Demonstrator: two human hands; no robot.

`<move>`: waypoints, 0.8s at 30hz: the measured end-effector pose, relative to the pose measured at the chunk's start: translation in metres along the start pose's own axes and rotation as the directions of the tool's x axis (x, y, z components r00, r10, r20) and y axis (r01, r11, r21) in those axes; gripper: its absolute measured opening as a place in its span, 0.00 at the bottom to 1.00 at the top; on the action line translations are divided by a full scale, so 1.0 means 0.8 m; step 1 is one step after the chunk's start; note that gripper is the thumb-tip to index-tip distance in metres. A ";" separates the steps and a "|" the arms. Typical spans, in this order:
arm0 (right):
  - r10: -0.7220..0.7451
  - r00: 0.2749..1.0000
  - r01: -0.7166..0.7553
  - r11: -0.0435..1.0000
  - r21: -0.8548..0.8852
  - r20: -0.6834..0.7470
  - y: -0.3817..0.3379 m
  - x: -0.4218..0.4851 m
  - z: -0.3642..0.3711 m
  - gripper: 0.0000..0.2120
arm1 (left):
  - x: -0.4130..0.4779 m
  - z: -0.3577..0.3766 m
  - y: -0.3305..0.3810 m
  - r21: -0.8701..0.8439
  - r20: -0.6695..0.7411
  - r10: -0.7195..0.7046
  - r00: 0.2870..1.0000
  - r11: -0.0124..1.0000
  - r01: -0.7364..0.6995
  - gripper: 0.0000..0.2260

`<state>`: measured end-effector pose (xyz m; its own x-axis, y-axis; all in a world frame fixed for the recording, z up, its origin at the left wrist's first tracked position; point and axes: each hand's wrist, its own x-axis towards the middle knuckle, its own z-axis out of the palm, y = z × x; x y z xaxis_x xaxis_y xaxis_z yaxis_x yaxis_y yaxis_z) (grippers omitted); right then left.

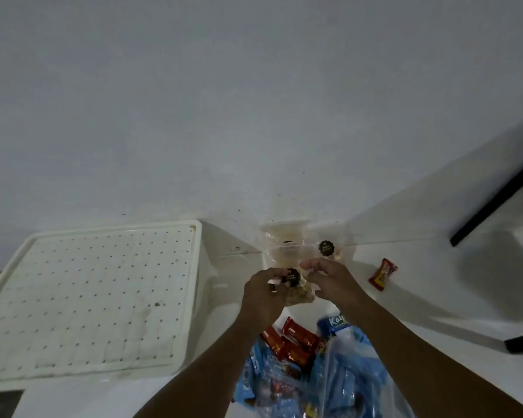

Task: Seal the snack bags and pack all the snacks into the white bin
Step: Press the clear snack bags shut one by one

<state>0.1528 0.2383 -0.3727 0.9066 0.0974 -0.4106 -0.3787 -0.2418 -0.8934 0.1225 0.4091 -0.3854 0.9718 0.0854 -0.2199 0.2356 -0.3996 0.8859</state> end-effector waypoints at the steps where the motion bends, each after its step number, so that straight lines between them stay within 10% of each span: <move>1: 0.007 1.000 -0.007 1.000 0.011 0.001 0.004 0.016 0.002 0.11 | 0.013 0.003 -0.006 0.007 0.010 -0.023 1.000 1.000 0.023 0.11; 10: -0.053 0.986 0.018 0.975 -0.222 -0.155 0.035 0.044 0.014 0.12 | 0.030 0.003 -0.032 0.150 0.054 -0.092 0.994 0.985 0.083 0.18; 24: -0.071 0.988 -0.005 0.872 -0.490 -0.137 0.098 -0.214 0.112 0.06 | -0.189 -0.045 -0.092 0.328 0.309 -0.290 0.906 0.927 0.185 0.07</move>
<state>-0.0487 0.2889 -0.3892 0.9483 -0.0192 -0.3169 -0.2436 -0.6842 -0.6875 -0.0413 0.4587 -0.4028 0.8082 -0.0884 -0.5822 0.3942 -0.6534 0.6463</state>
